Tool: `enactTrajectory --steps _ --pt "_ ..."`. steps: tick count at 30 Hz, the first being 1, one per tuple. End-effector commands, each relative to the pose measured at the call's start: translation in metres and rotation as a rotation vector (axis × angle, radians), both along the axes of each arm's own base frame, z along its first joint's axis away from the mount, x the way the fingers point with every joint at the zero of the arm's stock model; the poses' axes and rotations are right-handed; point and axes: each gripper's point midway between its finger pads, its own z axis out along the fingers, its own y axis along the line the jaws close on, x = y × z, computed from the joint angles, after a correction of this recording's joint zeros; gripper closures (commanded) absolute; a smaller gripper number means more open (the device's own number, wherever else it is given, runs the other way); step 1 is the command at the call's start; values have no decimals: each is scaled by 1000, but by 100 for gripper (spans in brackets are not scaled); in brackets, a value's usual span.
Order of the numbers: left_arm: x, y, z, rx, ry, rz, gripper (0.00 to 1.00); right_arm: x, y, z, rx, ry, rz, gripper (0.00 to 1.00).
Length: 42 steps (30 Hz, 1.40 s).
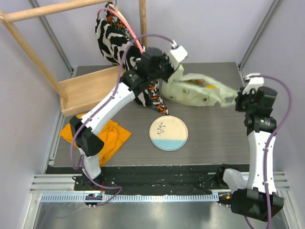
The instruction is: Take the fake fruits out of the plastic bag
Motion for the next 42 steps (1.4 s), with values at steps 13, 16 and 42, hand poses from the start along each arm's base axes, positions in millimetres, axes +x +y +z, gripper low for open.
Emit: enactTrajectory --steps 13,16,42 --pt "-72 27 -111 114 310 -1 100 -69 51 8 -162 300 428 27" --pt "-71 26 -85 55 293 16 100 -79 81 48 -137 175 554 23" --pt "-70 57 -86 -36 373 156 100 46 202 -134 -45 366 555 82"
